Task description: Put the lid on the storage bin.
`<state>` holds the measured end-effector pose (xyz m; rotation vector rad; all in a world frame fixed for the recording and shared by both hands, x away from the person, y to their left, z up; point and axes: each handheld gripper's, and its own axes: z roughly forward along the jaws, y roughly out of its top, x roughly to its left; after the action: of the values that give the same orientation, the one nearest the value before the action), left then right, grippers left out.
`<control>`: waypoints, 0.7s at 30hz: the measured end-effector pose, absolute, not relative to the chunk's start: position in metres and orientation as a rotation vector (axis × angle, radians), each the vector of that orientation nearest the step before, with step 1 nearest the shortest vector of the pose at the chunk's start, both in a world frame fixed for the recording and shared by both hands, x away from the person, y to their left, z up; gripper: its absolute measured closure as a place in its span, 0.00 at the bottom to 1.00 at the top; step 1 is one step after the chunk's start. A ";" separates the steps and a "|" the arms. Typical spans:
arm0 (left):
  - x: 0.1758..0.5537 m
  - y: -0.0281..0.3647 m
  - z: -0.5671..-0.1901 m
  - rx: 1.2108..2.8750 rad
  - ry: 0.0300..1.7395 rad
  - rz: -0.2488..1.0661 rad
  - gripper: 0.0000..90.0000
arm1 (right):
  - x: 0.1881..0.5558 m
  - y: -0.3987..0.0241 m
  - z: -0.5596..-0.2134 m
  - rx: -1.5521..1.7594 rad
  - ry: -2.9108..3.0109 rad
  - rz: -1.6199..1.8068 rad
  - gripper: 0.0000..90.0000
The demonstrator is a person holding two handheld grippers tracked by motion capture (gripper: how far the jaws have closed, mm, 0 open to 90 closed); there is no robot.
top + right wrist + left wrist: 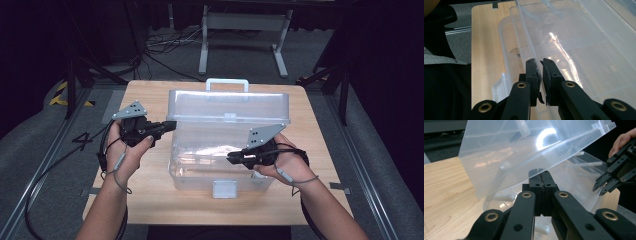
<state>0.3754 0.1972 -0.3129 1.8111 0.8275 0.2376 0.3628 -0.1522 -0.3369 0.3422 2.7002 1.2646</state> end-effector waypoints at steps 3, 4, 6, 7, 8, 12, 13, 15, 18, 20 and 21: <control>0.375 0.197 -0.313 1.813 0.828 0.237 1.00 | 0.363 -0.152 -0.336 0.339 2.703 1.260 0.92; 0.375 0.197 -0.313 1.813 0.827 0.238 1.00 | 0.363 -0.152 -0.336 0.338 2.703 1.259 0.92; 0.375 0.197 -0.313 1.812 0.826 0.236 1.00 | 0.363 -0.152 -0.336 0.338 2.701 1.261 0.92; 0.375 0.197 -0.313 1.812 0.826 0.236 1.00 | 0.363 -0.152 -0.336 0.338 2.701 1.261 0.92; 0.375 0.198 -0.313 1.813 0.824 0.235 1.00 | 0.363 -0.152 -0.336 0.343 2.701 1.262 0.92; 0.375 0.197 -0.313 1.819 0.819 0.242 1.00 | 0.362 -0.154 -0.336 0.346 2.690 1.280 0.92; 0.374 0.197 -0.313 1.819 0.816 0.239 1.00 | 0.362 -0.154 -0.335 0.345 2.689 1.279 0.92; 0.374 0.197 -0.313 1.823 0.811 0.236 1.00 | 0.361 -0.156 -0.334 0.345 2.679 1.287 0.92; 0.373 0.195 -0.313 1.829 0.803 0.232 1.00 | 0.360 -0.160 -0.332 0.345 2.662 1.312 0.92; 0.372 0.194 -0.313 1.835 0.804 0.230 1.00 | 0.359 -0.164 -0.330 0.350 2.645 1.341 0.93; 0.372 0.193 -0.313 1.836 0.805 0.231 1.00 | 0.359 -0.167 -0.329 0.356 2.633 1.361 0.94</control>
<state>0.3718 0.1935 -0.3133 1.8364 0.8048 0.2315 0.3585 -0.1667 -0.3285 0.3558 2.6330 1.3610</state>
